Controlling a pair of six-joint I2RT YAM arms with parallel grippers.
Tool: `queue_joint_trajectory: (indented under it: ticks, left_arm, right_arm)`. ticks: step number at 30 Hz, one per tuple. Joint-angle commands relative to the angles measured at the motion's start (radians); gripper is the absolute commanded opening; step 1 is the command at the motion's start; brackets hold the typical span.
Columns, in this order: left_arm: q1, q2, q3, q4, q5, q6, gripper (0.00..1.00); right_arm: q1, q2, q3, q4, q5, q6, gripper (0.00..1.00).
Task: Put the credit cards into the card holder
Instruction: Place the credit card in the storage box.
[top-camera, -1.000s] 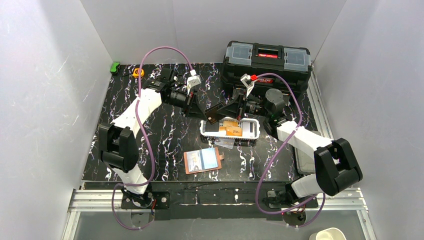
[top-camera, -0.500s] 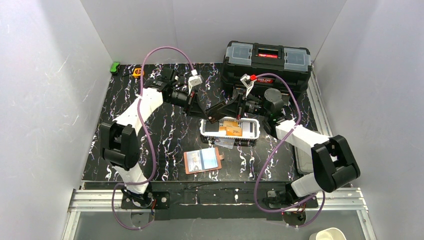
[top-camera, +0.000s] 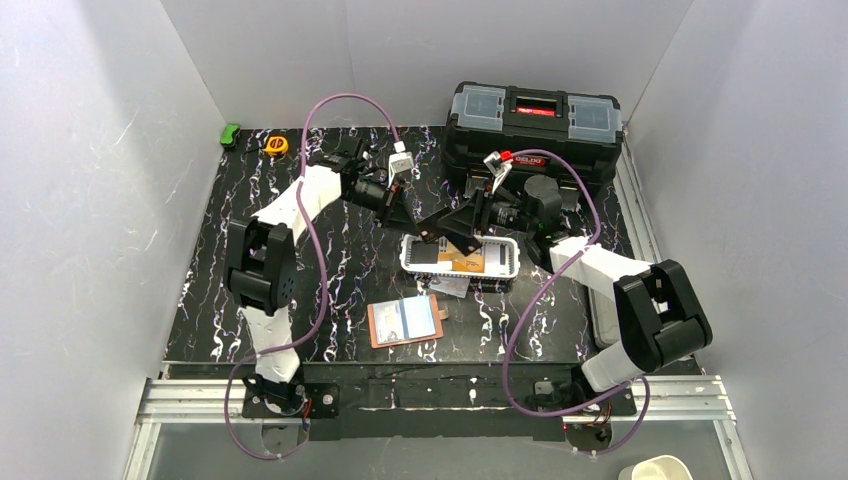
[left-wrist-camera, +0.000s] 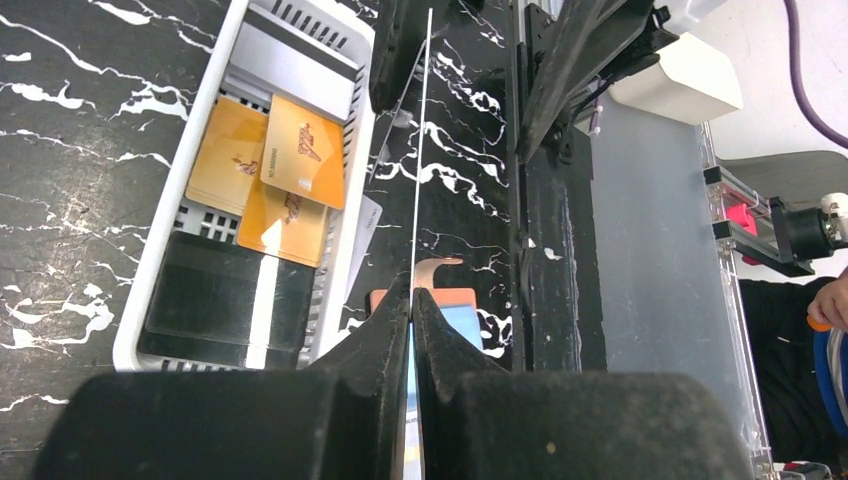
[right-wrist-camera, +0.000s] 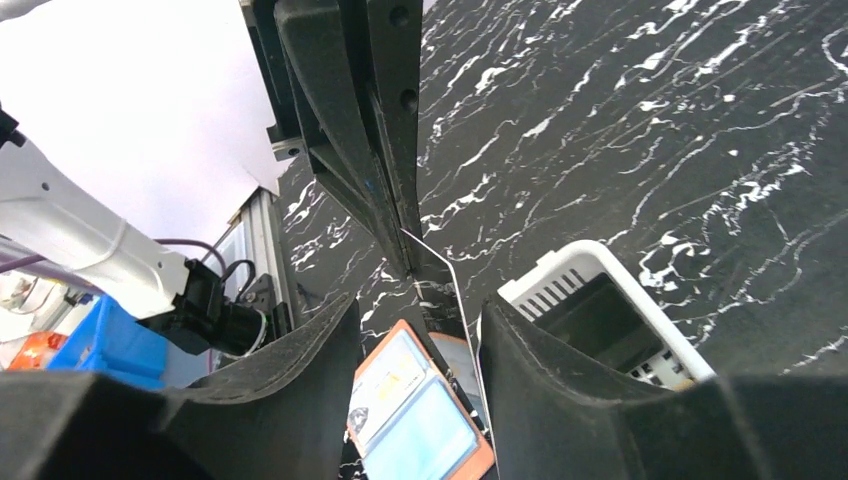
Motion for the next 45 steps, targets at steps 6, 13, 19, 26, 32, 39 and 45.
queue_joint_trajectory:
  ticks: [6,13,19,26,32,39,45]
  left_arm:
    - [-0.005,0.032,0.091,-0.183,0.038,0.152,0.0]
    - [-0.005,-0.016,0.095,-0.337,0.05,0.28,0.0]
    - [-0.002,-0.08,0.084,-0.41,0.066,0.316,0.0]
    - [0.017,-0.137,0.077,-0.335,0.123,0.168,0.0]
    - [0.034,-0.195,0.038,-0.234,0.127,0.034,0.0]
    - [0.052,-0.288,-0.034,0.11,0.137,-0.353,0.0]
    - [0.085,-0.395,-0.216,0.87,0.078,-1.09,0.0]
  right_arm:
    - [-0.024,-0.007,0.005,-0.033,0.032,-0.06,0.62]
    - [-0.024,-0.002,-0.002,-0.034,0.01,-0.053,0.64]
    - [-0.029,-0.018,-0.016,0.01,-0.033,0.005,0.68]
    - [-0.099,0.001,-0.129,0.355,-0.104,0.301,0.65]
    - [-0.106,-0.097,-0.179,0.437,-0.115,0.338,0.98]
    - [-0.047,-0.235,-0.171,0.333,-0.059,0.295,0.98]
    - [0.064,-0.335,-0.076,0.08,0.08,0.148,0.98]
